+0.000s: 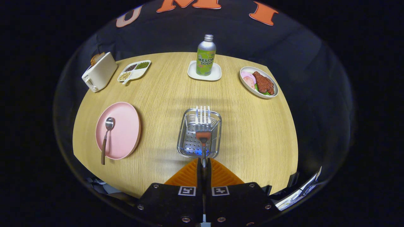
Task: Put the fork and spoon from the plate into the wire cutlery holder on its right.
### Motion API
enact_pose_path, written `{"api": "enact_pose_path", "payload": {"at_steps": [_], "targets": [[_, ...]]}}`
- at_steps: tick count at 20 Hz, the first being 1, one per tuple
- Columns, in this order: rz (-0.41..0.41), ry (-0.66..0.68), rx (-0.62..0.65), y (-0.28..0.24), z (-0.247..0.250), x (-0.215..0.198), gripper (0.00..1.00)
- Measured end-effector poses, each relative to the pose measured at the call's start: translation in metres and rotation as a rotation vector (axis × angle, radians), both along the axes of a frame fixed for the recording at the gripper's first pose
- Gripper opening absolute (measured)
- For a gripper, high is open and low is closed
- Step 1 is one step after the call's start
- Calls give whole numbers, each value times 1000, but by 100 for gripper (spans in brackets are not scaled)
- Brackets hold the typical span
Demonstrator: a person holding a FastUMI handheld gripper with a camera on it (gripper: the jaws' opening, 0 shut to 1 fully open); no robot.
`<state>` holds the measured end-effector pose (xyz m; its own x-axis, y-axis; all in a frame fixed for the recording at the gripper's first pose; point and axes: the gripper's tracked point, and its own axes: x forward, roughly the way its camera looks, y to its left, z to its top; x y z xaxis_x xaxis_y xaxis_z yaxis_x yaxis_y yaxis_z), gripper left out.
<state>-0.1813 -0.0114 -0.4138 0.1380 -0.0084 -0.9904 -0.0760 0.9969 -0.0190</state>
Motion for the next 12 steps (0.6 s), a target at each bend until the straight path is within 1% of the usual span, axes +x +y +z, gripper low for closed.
{"api": "enact_pose_path", "payload": {"at_steps": [6, 9, 12], "targets": [[-36, 12, 26, -2, -3, 4, 7], [-42, -11, 15, -6, -4, 11, 8], [-40, -51, 43, -3, 0, 21, 10]]}}
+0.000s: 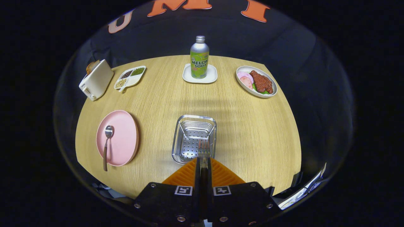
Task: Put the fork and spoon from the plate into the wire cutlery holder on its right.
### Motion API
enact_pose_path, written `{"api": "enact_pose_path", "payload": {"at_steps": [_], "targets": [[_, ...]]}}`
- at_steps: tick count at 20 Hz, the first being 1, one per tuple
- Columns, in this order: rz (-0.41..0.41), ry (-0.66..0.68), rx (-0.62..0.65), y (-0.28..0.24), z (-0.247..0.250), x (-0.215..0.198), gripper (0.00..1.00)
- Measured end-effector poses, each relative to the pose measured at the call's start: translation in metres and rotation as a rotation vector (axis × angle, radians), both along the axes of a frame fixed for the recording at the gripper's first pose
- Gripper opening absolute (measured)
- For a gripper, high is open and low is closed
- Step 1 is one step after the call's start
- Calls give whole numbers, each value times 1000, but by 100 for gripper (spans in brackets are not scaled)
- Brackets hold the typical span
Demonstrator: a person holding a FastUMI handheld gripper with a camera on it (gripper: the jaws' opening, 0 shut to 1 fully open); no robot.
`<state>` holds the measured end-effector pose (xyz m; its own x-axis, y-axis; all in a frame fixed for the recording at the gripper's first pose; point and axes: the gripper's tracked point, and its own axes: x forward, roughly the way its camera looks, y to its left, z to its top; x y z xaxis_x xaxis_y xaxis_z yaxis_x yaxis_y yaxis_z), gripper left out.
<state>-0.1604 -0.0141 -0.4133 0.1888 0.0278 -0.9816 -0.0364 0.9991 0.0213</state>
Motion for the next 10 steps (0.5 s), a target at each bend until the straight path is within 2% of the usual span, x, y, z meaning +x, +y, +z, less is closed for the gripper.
{"api": "enact_pose_path", "payload": {"at_steps": [4, 8, 10], "targets": [[-53, -129, 9, 0, 14, 27, 11], [-141, -345, 116, 11, 52, 63, 11], [-150, -462, 96, 3, 73, 78, 12]]}}
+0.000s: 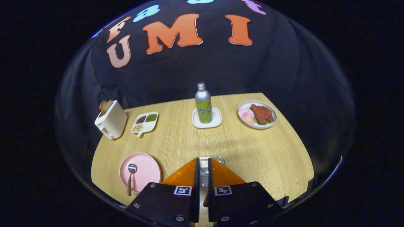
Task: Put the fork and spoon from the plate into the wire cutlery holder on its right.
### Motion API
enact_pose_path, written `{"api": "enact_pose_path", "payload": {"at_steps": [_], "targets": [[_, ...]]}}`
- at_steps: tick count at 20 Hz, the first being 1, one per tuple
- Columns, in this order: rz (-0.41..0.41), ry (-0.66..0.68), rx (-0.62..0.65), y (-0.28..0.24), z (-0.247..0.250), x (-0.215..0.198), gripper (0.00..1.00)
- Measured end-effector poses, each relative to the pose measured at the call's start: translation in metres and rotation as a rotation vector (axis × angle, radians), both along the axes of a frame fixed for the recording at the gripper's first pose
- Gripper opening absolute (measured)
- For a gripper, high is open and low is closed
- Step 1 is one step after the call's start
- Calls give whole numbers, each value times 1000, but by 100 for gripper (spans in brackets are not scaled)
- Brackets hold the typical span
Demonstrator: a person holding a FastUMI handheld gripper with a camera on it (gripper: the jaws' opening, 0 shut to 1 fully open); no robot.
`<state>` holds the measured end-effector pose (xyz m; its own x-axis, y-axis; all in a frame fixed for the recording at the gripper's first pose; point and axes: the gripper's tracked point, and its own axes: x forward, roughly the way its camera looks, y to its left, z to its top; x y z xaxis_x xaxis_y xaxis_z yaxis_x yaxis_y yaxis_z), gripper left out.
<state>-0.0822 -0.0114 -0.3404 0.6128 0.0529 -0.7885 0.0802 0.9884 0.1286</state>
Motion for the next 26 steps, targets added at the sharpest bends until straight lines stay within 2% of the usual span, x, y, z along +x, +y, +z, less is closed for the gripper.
{"api": "enact_pose_path", "payload": {"at_steps": [2, 4, 7, 8, 9, 11, 13, 19, 26], "targets": [[-21, -117, -33, -5, 25, 17, 16], [-25, -233, -20, 2, 54, 27, 27], [-40, -344, -38, 3, 78, 36, 54], [-40, -369, -53, 4, 83, 37, 58], [-40, -398, -69, 6, 88, 38, 67], [-28, -457, -85, 15, 99, 41, 76], [-14, -515, -91, 26, 109, 42, 82], [74, -691, -60, 88, 137, 42, 90], [221, -597, 28, 189, 100, 23, 94]]}}
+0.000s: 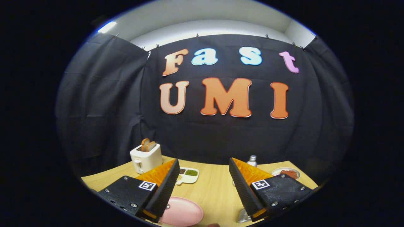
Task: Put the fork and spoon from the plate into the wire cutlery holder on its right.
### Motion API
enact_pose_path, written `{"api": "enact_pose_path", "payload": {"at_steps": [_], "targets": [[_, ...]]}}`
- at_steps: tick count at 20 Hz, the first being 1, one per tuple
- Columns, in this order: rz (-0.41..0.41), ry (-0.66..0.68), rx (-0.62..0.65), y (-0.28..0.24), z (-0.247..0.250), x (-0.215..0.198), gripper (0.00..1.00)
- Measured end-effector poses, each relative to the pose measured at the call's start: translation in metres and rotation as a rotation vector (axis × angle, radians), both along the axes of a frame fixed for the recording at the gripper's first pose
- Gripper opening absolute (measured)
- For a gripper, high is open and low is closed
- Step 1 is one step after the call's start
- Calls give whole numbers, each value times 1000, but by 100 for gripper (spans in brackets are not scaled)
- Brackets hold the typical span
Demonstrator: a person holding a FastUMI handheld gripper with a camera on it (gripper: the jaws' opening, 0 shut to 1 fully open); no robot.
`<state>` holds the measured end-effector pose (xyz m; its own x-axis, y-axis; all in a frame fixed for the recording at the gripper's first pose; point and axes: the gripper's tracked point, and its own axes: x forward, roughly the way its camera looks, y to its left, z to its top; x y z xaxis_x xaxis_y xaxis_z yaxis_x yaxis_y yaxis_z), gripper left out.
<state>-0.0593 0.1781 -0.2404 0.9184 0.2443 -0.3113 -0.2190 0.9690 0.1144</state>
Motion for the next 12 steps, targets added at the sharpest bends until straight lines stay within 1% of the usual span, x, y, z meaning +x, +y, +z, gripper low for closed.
{"api": "enact_pose_path", "payload": {"at_steps": [4, 7, 10, 12], "targets": [[61, 111, 1, 41, -32, -19, 96], [96, 200, -31, 59, -60, -35, 97], [98, 312, -74, 69, -97, -52, 98], [117, 396, -98, 76, -121, -66, 97]]}}
